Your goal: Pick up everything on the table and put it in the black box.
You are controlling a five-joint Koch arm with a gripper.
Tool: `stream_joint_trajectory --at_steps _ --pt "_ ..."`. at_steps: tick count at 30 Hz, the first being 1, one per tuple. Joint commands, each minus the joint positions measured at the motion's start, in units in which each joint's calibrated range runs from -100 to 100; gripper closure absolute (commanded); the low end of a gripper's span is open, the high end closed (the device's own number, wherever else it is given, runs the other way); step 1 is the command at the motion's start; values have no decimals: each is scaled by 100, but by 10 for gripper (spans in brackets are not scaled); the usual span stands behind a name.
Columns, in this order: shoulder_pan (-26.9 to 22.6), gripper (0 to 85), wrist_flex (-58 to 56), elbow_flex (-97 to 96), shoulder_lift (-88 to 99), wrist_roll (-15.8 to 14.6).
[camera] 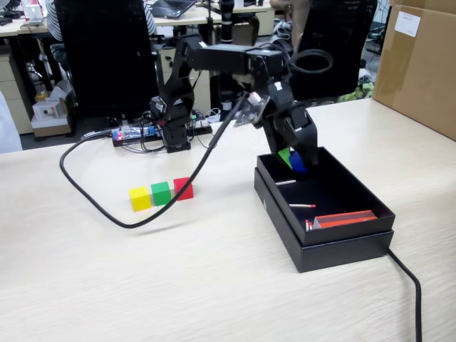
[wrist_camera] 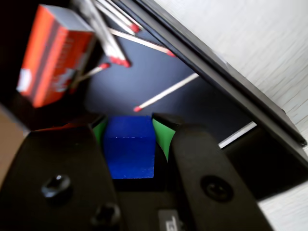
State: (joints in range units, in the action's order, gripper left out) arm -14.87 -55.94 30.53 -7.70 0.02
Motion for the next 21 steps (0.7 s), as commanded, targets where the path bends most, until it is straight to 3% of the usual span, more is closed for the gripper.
stream_joint_trajectory --at_steps 1,4,7,10,12,16,21 --pt "-49 813 -77 446 -153 -88" --pt "-49 806 -77 401 -394 -132" --pt "-44 726 -95 401 -544 -161" --pt "-15 713 -112 401 -532 -215" --pt "15 622 -172 365 -349 -230" --pt "98 496 -449 337 420 -230" --pt "381 462 -579 -34 2302 -147"
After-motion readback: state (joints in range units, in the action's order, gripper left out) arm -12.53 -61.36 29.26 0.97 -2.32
